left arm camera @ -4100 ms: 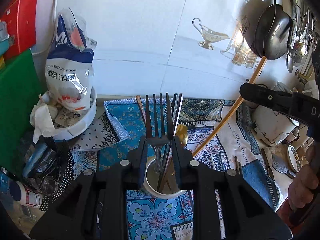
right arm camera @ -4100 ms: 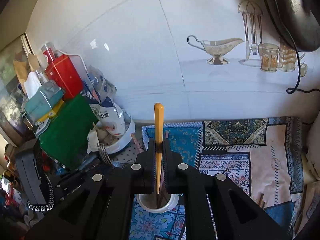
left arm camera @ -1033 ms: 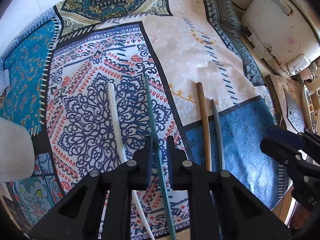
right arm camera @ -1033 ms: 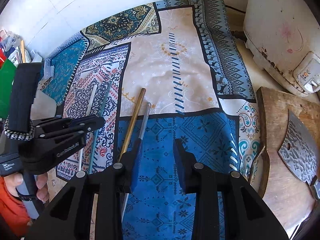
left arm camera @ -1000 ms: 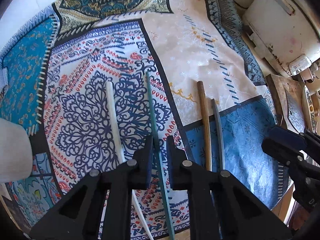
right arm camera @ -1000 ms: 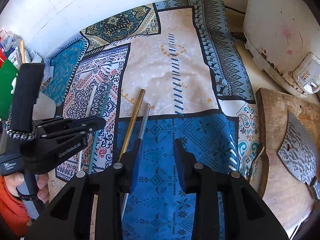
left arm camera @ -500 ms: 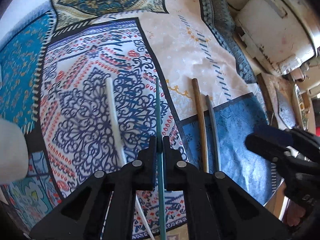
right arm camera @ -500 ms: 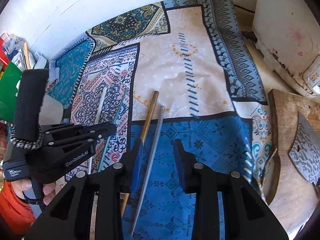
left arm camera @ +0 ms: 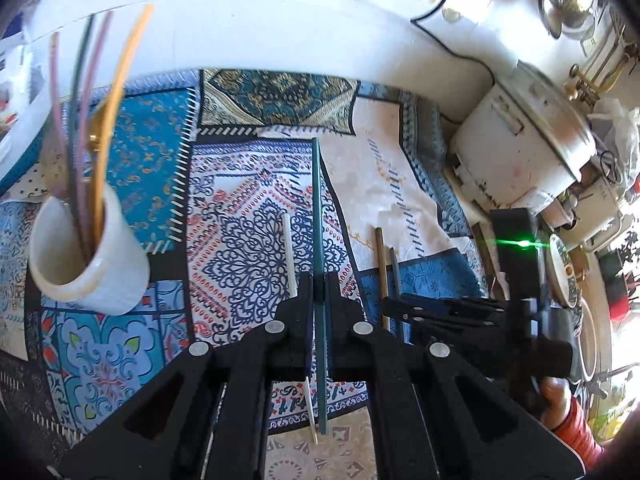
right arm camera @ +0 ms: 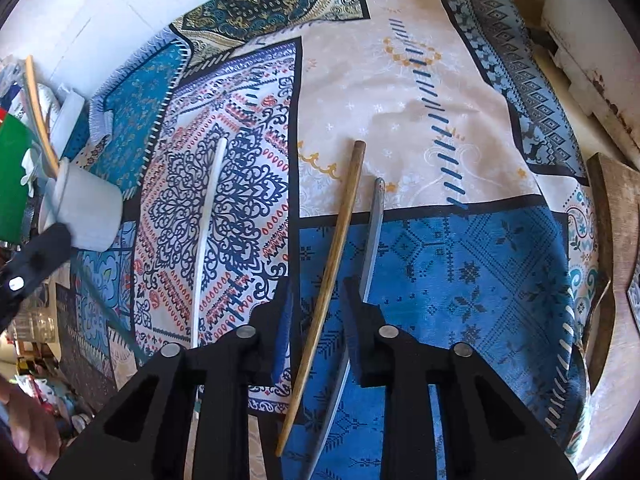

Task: Organize utensils
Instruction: 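Grasp a teal chopstick with the left tool while the right tool grasps a brown chopstick, then lower both chopsticks into the white cup and open both tools, then move both tools to the white chopstick and grey metal rod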

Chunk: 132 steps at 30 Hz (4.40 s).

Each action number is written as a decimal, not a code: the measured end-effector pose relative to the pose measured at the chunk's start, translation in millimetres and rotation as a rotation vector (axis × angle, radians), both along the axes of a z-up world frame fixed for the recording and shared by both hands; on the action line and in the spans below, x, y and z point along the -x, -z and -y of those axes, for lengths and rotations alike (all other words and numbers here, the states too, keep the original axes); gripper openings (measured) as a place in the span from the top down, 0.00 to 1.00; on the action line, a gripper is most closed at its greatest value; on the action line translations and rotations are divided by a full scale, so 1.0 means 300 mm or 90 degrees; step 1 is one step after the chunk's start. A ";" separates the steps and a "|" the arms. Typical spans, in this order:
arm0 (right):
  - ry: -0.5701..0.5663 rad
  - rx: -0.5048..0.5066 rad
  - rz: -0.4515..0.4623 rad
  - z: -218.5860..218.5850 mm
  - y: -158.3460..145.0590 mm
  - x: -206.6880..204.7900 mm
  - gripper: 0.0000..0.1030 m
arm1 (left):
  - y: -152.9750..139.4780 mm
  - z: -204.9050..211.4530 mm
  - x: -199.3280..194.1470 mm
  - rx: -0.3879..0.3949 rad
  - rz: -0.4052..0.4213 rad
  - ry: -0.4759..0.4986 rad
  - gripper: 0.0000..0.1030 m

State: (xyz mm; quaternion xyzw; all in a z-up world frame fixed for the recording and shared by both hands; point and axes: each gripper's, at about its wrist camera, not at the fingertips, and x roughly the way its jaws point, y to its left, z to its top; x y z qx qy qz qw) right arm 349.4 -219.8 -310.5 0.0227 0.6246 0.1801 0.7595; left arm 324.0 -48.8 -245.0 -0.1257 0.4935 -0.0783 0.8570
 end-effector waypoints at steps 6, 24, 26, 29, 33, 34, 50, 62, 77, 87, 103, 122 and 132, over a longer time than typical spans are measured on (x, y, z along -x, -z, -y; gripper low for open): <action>-0.005 0.009 -0.010 -0.047 0.031 -0.028 0.87 | -0.081 -0.079 0.066 0.014 0.050 -0.038 0.97; -0.061 0.050 0.025 -0.339 0.047 -0.138 0.88 | -0.208 -0.257 0.155 -0.009 0.100 -0.106 0.97; -0.043 0.033 0.019 -0.352 0.051 -0.166 0.88 | -0.210 -0.272 0.161 -0.009 0.098 -0.112 0.97; -0.008 0.009 0.003 -0.333 0.059 -0.191 0.93 | -0.221 -0.290 0.165 -0.008 0.100 -0.118 0.97; 0.008 0.001 0.003 -0.305 0.057 -0.193 0.93 | -0.241 -0.311 0.173 -0.017 0.104 -0.117 0.97; 0.012 0.002 0.010 -0.302 0.049 -0.191 0.93 | -0.246 -0.316 0.173 -0.018 0.104 -0.116 0.97; 0.048 -0.056 0.187 -0.177 -0.337 -0.016 0.93 | -0.378 -0.363 0.204 -0.040 0.156 -0.115 0.97; 0.004 -0.119 0.336 -0.279 -0.657 0.043 0.93 | -0.491 -0.464 0.218 -0.064 0.206 -0.148 0.97; -0.075 -0.190 0.393 -0.519 -0.816 0.080 0.93 | -0.563 -0.564 0.179 -0.090 0.246 -0.146 0.97; -0.103 -0.144 0.286 -0.670 -0.601 0.042 0.93 | -0.394 -0.587 0.098 -0.109 0.162 -0.106 0.97; -0.127 -0.049 0.242 -0.739 -0.461 0.040 0.93 | -0.229 -0.574 0.009 -0.100 0.050 -0.038 0.97; -0.097 -0.039 0.287 -0.487 -0.555 0.077 0.76 | -0.352 -0.417 0.056 -0.110 0.105 -0.063 0.80; -0.060 -0.003 0.269 -0.268 -0.513 0.082 0.70 | -0.240 -0.233 0.027 -0.098 0.049 -0.042 0.77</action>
